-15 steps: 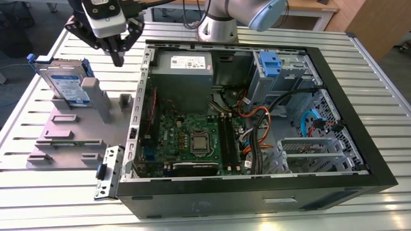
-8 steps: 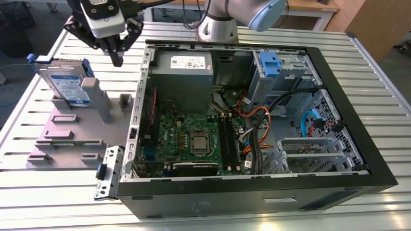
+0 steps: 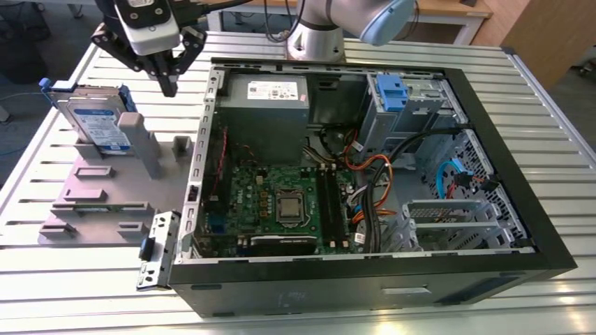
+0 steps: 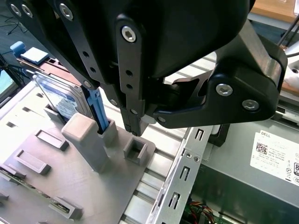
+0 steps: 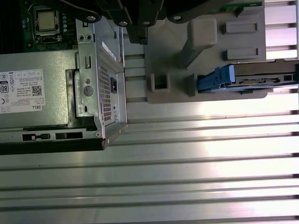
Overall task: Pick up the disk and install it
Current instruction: 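Reach for the disk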
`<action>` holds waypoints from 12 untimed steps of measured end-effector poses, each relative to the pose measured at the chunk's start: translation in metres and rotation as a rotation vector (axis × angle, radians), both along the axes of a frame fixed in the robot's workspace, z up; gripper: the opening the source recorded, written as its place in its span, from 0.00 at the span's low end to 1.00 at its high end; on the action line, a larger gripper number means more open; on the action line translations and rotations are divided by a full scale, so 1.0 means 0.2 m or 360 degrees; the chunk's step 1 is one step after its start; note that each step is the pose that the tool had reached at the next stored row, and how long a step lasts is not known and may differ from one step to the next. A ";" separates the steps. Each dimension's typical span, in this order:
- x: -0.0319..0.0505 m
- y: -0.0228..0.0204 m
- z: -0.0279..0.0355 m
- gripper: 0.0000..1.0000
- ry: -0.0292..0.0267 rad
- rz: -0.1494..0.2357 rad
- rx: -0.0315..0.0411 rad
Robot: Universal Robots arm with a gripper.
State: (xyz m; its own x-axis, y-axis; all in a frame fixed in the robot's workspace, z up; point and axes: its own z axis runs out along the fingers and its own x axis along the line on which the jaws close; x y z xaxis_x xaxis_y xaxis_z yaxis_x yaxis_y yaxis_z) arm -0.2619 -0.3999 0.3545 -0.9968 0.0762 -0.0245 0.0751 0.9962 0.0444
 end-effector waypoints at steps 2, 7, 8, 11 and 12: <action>-0.002 0.000 0.000 0.11 0.00002 0.0000 0.0000; -0.007 0.000 -0.001 0.11 0.00001 0.0000 0.0000; -0.008 0.000 -0.001 0.11 0.00001 0.0000 0.0000; -0.011 0.000 -0.002 0.11 0.00000 0.0000 0.0000; -0.012 0.000 -0.002 0.11 0.00000 0.0000 0.0000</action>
